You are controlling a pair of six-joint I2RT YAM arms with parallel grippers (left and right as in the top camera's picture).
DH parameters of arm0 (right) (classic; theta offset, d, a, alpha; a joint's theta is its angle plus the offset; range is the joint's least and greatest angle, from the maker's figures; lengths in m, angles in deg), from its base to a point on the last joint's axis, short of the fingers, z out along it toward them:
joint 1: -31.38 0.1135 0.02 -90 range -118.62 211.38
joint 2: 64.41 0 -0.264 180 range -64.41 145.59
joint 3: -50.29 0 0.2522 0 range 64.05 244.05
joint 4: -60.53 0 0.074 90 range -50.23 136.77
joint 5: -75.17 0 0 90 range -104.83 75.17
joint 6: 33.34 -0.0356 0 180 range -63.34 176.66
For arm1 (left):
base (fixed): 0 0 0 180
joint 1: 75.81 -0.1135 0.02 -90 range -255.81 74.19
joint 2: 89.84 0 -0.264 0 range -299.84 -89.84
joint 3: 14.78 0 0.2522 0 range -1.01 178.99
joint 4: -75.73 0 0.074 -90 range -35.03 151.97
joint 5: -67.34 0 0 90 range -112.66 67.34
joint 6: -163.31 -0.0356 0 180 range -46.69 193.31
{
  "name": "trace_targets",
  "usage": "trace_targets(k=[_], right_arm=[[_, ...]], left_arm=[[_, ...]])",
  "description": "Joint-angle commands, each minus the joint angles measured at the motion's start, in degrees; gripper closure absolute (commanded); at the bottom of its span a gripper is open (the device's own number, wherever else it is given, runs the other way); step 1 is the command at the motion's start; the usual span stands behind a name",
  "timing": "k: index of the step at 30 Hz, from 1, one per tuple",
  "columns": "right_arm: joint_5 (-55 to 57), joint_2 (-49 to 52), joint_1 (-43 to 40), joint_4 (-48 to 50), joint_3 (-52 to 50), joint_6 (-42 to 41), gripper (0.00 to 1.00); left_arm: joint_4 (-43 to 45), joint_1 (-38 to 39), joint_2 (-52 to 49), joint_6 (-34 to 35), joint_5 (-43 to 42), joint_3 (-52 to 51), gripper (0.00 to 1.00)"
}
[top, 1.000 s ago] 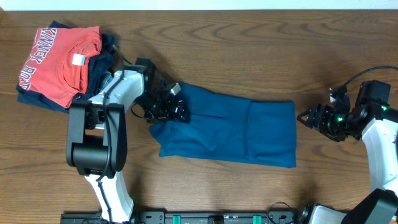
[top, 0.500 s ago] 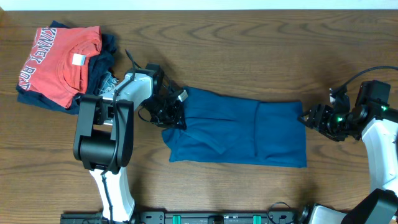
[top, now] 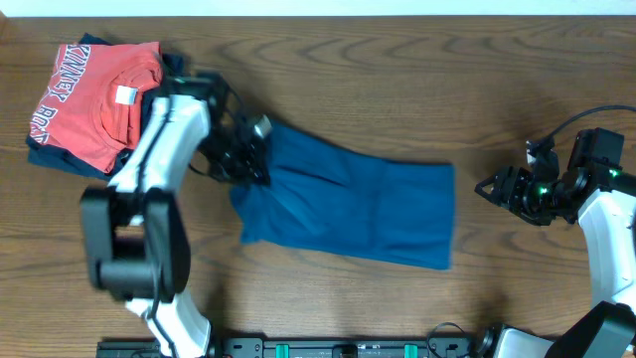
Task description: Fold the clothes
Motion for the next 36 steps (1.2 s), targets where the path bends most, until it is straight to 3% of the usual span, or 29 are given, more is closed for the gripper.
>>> trace_targets(k=[1, 10, 19, 26, 33, 36], right_arm=[[-1.36, 0.22, -0.33, -0.04, -0.13, 0.87, 0.36], [-1.86, 0.22, -0.31, 0.15, -0.13, 0.87, 0.36], [-2.67, 0.22, -0.31, 0.15, -0.13, 0.87, 0.36], [-2.64, 0.22, -0.31, 0.17, -0.13, 0.90, 0.36], [-2.67, 0.22, -0.31, 0.17, -0.13, 0.90, 0.36], [-2.69, 0.22, -0.31, 0.17, -0.13, 0.90, 0.36]], left_arm=[[-2.21, -0.31, 5.66, 1.18, 5.29, 4.28, 0.94], [-0.07, 4.85, 9.66, 7.80, 5.29, 5.55, 0.94], [5.84, 17.00, 9.62, 15.78, 5.86, 5.27, 0.94], [11.02, 26.12, 8.33, 20.39, 14.69, 2.54, 0.92], [17.70, 32.63, 2.23, 23.82, 14.69, 2.08, 0.83], [19.45, 34.77, -0.48, 25.64, 14.49, 2.08, 0.71]])
